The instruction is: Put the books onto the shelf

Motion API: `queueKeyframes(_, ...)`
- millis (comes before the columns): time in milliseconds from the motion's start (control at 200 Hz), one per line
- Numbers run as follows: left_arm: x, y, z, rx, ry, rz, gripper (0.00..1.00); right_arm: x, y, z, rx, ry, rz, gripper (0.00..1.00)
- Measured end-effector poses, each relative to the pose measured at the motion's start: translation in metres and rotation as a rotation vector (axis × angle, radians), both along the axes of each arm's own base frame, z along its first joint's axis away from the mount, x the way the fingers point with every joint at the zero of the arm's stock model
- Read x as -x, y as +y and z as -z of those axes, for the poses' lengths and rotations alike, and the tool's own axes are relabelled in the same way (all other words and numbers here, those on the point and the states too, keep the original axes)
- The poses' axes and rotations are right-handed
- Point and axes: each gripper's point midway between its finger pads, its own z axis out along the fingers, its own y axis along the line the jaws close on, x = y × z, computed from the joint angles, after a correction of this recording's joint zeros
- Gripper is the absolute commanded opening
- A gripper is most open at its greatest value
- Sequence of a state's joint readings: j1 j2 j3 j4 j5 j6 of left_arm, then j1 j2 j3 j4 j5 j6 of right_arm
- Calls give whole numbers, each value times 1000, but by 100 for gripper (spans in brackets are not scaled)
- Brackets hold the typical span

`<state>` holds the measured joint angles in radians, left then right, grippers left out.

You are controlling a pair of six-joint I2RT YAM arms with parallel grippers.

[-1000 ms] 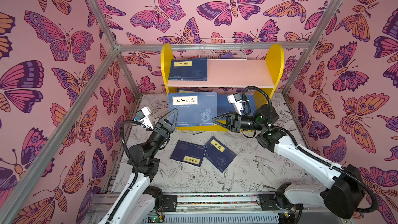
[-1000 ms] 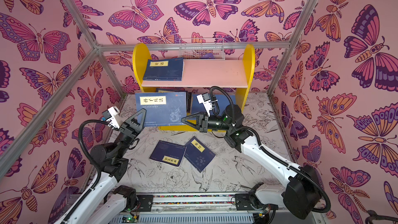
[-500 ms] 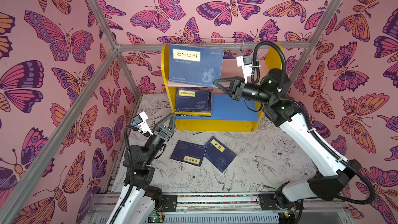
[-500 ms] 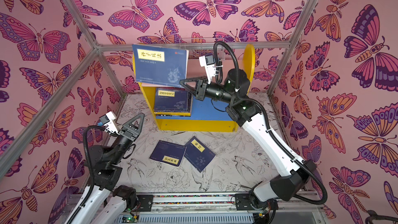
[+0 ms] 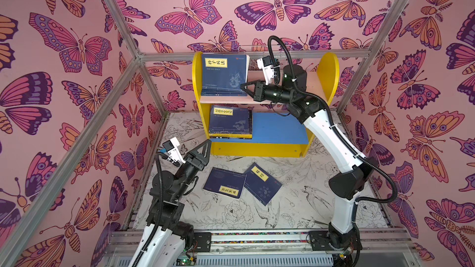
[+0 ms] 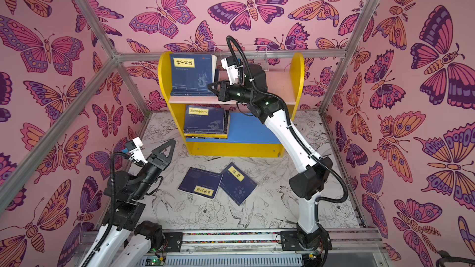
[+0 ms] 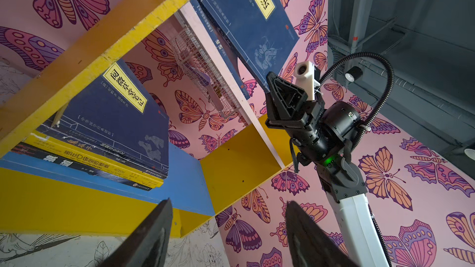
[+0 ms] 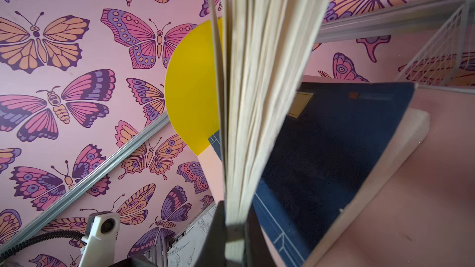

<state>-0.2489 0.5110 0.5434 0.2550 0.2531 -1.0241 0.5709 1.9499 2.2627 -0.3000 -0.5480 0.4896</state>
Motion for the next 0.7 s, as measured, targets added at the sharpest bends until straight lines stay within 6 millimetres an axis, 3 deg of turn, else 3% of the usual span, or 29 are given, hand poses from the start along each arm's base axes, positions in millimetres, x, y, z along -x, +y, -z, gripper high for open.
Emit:
queueKeyframes(396, 1, 0, 6, -2, 9, 0, 72, 13, 2, -11, -65, 119, -59, 0)
queueKeyframes(701, 0, 0, 8, -4, 16, 0, 72, -5, 4, 3, -81, 211, -77, 4)
